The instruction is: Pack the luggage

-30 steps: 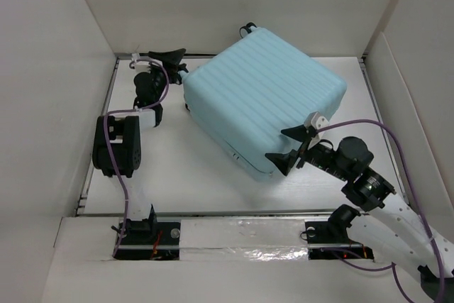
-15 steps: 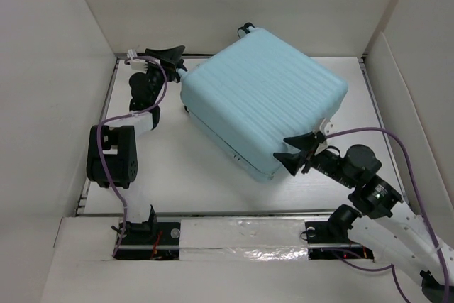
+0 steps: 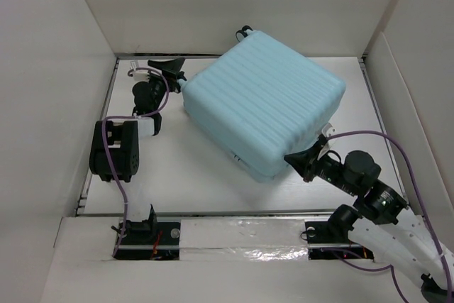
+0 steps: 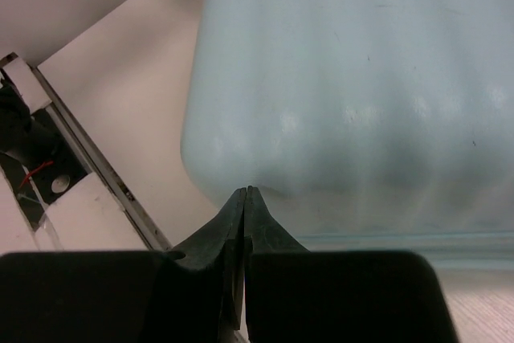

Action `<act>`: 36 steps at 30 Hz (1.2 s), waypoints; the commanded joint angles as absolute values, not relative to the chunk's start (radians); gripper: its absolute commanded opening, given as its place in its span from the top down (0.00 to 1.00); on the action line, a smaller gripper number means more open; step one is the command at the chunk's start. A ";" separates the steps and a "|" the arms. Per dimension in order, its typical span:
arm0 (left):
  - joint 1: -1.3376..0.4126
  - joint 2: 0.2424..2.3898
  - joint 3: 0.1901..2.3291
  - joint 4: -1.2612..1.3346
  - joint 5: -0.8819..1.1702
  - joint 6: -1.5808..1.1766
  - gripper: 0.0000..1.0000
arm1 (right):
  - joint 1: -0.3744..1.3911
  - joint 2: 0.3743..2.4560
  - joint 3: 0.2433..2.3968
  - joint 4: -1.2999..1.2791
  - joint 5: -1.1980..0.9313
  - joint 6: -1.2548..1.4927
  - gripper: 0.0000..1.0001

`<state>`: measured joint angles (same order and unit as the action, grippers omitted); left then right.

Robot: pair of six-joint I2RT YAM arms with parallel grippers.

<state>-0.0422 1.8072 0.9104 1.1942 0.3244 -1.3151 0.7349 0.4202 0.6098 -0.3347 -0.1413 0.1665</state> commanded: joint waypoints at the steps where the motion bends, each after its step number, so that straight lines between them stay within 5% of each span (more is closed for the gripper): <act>1: -0.051 1.818 0.977 1.374 0.380 -1.338 0.27 | 0.746 0.393 0.608 -0.377 -0.110 0.212 0.97; 11: -0.080 1.842 1.048 1.365 0.397 -1.328 0.27 | 0.746 0.413 0.586 -0.416 -0.149 0.222 0.96; 20: -0.080 1.897 0.991 1.400 0.393 -1.341 0.27 | 0.756 0.482 0.595 -0.434 -0.250 0.209 0.52; 32: -0.080 1.918 1.023 1.349 0.407 -1.283 0.12 | 0.756 0.511 0.474 -0.382 -0.192 0.299 0.60; 36: -0.043 1.853 1.023 1.221 0.381 -1.171 0.05 | 0.756 0.515 0.394 -0.290 -0.189 0.324 0.46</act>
<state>-0.0513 1.9270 0.9882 1.2572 0.3714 -1.2743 0.7479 0.5152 0.4252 -0.4000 -0.2062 0.2943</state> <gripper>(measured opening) 0.944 0.522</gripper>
